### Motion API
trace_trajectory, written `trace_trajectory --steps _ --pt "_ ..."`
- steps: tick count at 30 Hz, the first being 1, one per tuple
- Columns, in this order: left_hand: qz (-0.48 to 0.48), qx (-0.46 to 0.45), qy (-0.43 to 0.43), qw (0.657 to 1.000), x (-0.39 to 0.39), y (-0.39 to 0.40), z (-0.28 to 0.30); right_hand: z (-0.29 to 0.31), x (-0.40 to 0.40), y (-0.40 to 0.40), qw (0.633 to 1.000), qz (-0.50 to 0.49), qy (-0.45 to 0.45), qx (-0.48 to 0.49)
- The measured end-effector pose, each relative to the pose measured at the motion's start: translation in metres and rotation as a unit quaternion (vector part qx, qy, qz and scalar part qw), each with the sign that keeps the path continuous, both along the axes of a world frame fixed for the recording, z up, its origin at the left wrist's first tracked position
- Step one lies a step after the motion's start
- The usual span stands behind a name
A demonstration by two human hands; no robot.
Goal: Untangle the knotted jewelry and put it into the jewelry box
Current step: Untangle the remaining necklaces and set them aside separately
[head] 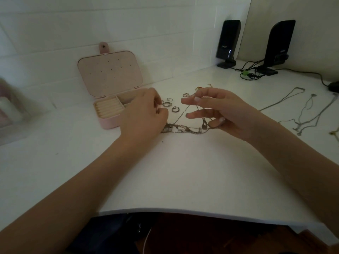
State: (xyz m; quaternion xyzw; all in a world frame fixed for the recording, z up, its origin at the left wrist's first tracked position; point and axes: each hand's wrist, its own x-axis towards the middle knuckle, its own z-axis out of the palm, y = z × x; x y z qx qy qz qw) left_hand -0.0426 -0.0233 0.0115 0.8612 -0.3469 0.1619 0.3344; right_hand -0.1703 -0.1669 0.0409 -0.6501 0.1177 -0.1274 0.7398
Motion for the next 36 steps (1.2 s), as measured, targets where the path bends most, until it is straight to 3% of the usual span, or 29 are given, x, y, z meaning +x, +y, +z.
trace_trajectory --steps 3,5,7,9,14,18,22,26,36 --pt "-0.042 -0.016 -0.024 0.999 -0.007 0.001 0.004 0.000 0.001 0.001 0.999 0.025 -0.027 -0.012" --pt "-0.143 -0.054 0.099 0.983 -0.012 -0.001 0.006 0.000 0.001 0.001 0.998 0.050 -0.038 -0.020" --pt "-0.216 -0.079 0.249 0.941 -0.016 -0.005 0.005 -0.001 0.001 0.002 0.996 0.078 -0.043 -0.024" --pt "-0.243 -0.092 0.314 0.913 -0.020 -0.007 0.002 -0.002 0.001 0.001 0.995 0.088 -0.042 -0.029" --pt "-0.192 -0.167 0.295 0.921 -0.012 -0.009 0.001 -0.003 0.000 -0.007 0.997 0.007 -0.002 -0.079" --pt "-0.196 -0.147 0.220 0.944 -0.013 -0.008 0.001 -0.005 0.000 -0.006 0.987 -0.031 0.030 -0.157" --pt "-0.185 -0.175 0.266 0.930 -0.009 -0.008 0.001 -0.003 0.000 -0.004 0.992 -0.004 -0.005 -0.126" --pt "-0.199 -0.124 0.217 0.947 -0.010 -0.008 0.000 -0.002 0.000 -0.003 0.991 -0.012 -0.025 -0.131" --pt "-0.179 -0.141 0.239 0.944 -0.009 -0.009 0.001 0.004 0.001 -0.002 0.997 -0.003 0.061 -0.046"
